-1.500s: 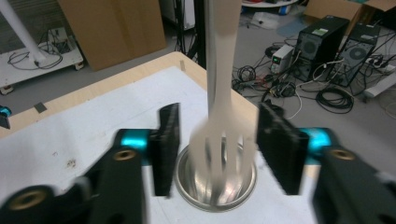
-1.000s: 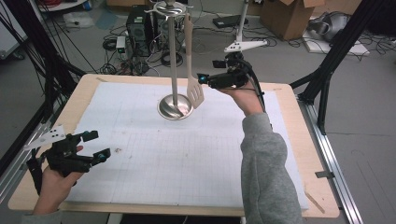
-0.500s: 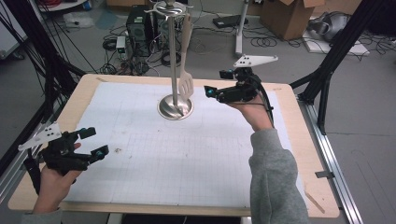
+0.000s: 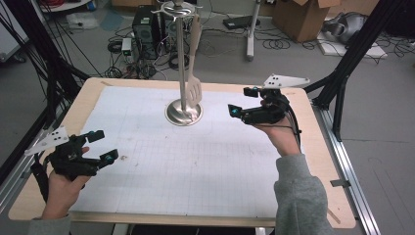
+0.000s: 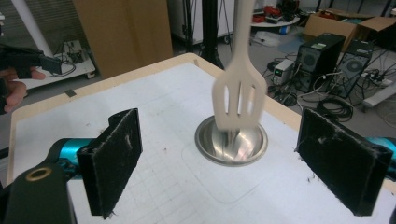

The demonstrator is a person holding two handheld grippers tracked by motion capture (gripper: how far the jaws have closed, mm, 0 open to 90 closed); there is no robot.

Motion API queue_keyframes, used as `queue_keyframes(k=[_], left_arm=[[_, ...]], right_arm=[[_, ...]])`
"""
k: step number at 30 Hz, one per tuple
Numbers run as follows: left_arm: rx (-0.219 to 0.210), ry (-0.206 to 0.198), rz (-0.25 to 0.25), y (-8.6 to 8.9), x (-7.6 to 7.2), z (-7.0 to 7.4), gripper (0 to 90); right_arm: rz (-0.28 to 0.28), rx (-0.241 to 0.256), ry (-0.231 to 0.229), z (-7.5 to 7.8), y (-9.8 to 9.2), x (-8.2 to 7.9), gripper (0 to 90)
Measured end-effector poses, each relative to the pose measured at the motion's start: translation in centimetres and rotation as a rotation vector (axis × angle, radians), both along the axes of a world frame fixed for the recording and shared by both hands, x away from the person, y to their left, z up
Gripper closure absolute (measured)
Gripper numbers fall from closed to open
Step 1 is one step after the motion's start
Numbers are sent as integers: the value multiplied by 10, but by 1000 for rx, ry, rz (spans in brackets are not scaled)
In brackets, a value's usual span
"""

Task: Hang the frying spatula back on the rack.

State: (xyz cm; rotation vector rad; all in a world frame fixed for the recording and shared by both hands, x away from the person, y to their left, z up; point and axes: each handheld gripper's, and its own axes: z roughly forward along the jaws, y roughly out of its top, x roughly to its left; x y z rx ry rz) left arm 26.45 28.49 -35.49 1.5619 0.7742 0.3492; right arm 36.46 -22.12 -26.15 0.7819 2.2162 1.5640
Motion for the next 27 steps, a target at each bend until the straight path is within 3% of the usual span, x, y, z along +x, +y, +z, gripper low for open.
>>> queue_keyframes(k=[7, 13, 20, 25, 27], left_arm=[[-5, -8, -5, -1, 3, 1, 17], [-14, -28, 4, 1, 2, 5, 17], [-19, -35, 12, 3, 2, 4, 17], [-15, -42, 2, 1, 2, 4, 17], [-8, -65, -3, 0, 0, 5, 18]], right_arm=[[-26, -4, 2, -14, -12, -13, 132], [-28, -6, -14, -23, -21, -27, 132], [-61, 4, -52, -35, -37, -45, 132], [-87, 8, -54, -44, -51, -58, 132], [-91, 14, -59, -50, -57, -62, 132]])
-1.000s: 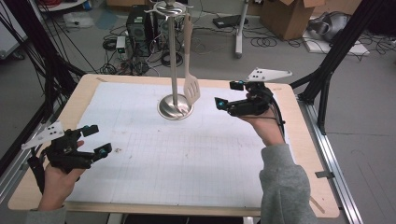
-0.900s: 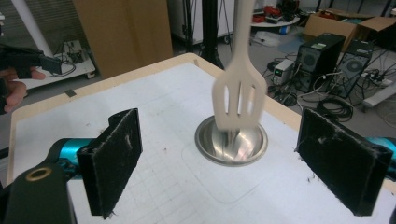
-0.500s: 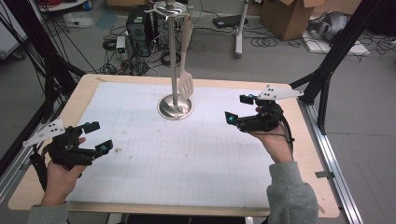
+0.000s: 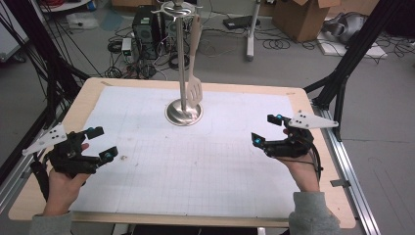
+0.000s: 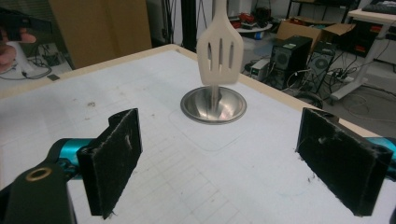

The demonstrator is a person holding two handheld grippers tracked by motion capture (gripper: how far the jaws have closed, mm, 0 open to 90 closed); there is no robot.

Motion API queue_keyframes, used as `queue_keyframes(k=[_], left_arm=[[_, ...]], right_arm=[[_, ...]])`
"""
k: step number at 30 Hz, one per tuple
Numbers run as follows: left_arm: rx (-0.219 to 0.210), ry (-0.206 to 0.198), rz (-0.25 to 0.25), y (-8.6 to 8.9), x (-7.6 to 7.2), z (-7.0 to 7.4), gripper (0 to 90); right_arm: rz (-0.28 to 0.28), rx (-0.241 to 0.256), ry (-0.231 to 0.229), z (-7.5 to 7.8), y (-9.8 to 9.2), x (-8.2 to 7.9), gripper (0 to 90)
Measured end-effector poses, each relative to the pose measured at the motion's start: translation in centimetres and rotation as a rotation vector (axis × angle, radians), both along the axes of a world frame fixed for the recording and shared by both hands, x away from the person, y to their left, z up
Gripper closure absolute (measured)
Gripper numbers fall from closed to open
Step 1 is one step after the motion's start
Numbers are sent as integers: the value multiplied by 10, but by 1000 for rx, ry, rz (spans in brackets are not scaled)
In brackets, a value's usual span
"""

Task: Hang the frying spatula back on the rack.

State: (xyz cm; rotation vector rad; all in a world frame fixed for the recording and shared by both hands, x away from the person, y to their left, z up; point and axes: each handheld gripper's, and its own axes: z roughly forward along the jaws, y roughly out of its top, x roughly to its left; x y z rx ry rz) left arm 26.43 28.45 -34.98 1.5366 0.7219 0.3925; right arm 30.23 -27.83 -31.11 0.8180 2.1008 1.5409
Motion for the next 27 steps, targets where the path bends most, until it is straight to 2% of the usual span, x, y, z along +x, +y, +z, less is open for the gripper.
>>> queue_keyframes(k=[3, 7, 10, 18, 27], left_arm=[[3, -22, -12, -3, -2, 2, 18], [8, -19, -27, -6, -2, 3, 18], [18, -23, -20, -7, -1, 2, 18], [-5, -17, -34, -7, -1, 3, 17], [-1, -17, -37, -8, -1, 2, 17]], right_arm=[[-1, 6, 15, -7, -9, -6, 129], [1, 22, 6, -13, -18, -15, 127], [-3, 42, 1, -15, -23, -22, 121], [-17, 65, 1, -20, -31, -37, 114], [-33, 83, -11, -27, -40, -52, 114]])
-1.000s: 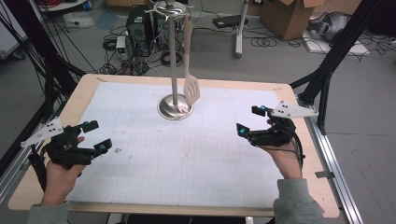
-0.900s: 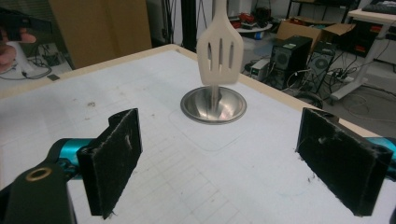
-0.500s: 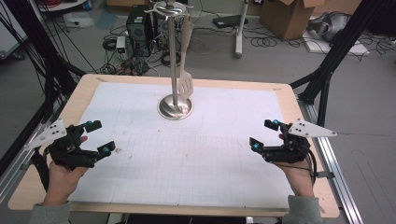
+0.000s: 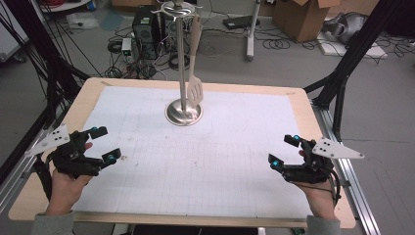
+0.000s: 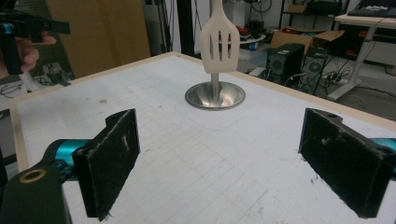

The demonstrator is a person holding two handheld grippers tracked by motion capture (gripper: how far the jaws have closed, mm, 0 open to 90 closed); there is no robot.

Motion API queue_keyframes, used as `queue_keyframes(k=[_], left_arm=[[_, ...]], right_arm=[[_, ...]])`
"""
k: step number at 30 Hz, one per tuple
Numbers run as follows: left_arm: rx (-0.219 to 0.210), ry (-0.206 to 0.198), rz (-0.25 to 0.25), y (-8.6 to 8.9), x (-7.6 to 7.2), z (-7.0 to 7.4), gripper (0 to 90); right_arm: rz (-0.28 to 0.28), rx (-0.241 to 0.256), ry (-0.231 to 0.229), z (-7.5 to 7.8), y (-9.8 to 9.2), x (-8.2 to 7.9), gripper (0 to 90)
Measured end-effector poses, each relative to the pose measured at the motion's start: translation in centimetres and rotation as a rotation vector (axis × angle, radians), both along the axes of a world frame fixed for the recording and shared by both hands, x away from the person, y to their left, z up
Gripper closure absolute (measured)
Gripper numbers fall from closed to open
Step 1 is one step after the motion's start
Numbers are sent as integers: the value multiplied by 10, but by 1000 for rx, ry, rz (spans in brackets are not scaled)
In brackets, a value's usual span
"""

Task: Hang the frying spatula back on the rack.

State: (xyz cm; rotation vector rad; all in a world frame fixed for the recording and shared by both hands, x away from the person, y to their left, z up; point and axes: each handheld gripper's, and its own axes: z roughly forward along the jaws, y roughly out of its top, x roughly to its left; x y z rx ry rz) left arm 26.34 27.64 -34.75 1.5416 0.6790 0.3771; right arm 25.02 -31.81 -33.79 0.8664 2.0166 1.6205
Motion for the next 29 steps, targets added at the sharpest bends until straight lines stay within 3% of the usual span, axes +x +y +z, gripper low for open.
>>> queue_keyframes(k=[16, 29], left_arm=[[12, -15, -6, -4, -3, 2, 17], [37, -8, 21, -5, -6, 2, 17]], right_arm=[[-43, 50, 10, -14, -30, -18, 114], [-43, 69, -1, -17, -28, -14, 114]])
